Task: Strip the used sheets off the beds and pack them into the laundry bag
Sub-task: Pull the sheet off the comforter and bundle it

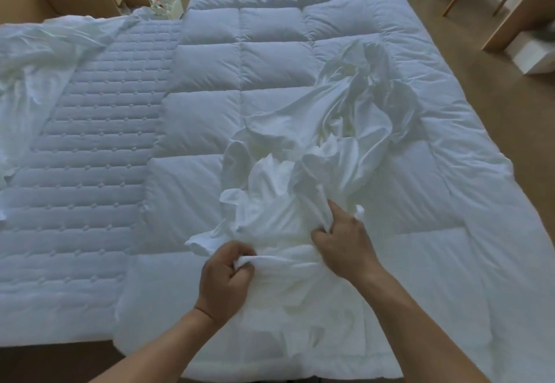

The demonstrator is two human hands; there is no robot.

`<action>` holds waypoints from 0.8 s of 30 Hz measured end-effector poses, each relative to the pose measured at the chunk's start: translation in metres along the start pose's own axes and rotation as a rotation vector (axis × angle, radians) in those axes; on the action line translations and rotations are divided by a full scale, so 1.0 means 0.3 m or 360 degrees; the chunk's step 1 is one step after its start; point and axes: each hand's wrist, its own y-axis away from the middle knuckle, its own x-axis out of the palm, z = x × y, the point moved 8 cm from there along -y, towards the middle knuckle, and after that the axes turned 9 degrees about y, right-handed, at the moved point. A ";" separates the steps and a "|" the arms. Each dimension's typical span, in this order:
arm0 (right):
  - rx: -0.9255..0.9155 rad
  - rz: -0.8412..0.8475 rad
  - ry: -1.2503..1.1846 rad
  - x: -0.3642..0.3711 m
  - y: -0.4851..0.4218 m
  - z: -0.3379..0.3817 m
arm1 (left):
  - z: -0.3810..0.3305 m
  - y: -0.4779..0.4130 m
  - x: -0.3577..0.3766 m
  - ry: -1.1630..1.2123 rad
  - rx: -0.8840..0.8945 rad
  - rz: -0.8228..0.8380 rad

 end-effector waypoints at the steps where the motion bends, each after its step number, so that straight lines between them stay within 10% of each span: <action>1: -0.0033 0.0000 0.0115 -0.006 0.085 -0.011 | 0.001 0.009 -0.028 0.0001 -0.0001 -0.0077; 11: 0.0247 -0.0117 0.0833 0.237 0.300 -0.269 | -0.149 0.080 0.164 -0.0786 0.0682 0.0405; 15: -0.0415 -0.0802 0.0445 0.155 0.278 -0.193 | 0.030 0.093 0.302 -0.1171 0.0009 0.0871; 20: 0.0048 0.0074 0.0294 0.409 0.165 -0.416 | 0.299 0.130 0.248 -0.1249 -0.0544 0.0724; 24: 0.0355 -0.0016 -0.0541 0.457 0.084 -0.482 | 0.361 0.119 0.232 -0.0909 -0.0922 0.0423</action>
